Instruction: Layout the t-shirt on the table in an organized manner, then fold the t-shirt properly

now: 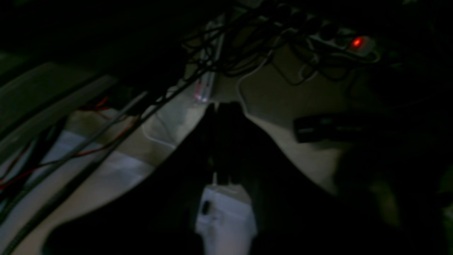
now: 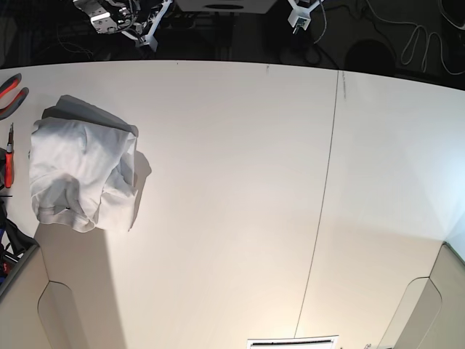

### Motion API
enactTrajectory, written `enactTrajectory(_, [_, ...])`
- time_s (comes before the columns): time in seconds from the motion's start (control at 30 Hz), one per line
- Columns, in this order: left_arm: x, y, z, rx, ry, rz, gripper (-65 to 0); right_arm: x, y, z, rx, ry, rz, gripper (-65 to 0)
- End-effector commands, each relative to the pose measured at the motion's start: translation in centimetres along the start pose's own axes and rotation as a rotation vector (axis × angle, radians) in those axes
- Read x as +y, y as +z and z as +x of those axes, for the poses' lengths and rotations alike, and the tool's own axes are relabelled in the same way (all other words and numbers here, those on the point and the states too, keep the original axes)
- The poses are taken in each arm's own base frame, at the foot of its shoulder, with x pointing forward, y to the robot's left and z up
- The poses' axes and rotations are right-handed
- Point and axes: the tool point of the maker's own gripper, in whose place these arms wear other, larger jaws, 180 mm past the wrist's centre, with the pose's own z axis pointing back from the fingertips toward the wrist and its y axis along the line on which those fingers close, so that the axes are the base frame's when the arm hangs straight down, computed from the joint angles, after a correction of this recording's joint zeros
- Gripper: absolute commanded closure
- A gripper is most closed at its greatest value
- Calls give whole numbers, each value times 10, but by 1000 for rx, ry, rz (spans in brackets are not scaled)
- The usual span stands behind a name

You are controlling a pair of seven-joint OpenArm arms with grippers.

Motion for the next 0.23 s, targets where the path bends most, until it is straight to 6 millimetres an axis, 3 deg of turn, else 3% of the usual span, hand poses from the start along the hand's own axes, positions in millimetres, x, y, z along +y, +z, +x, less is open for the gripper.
enactTrajectory(0.0, [3,1,4,-21,2,12,0,-1,1,-5,9,-15,6,0])
enactTrajectory(0.2, [4,0,10,-29,-1,11,0,4,-1,-8,12,-25,17,0])
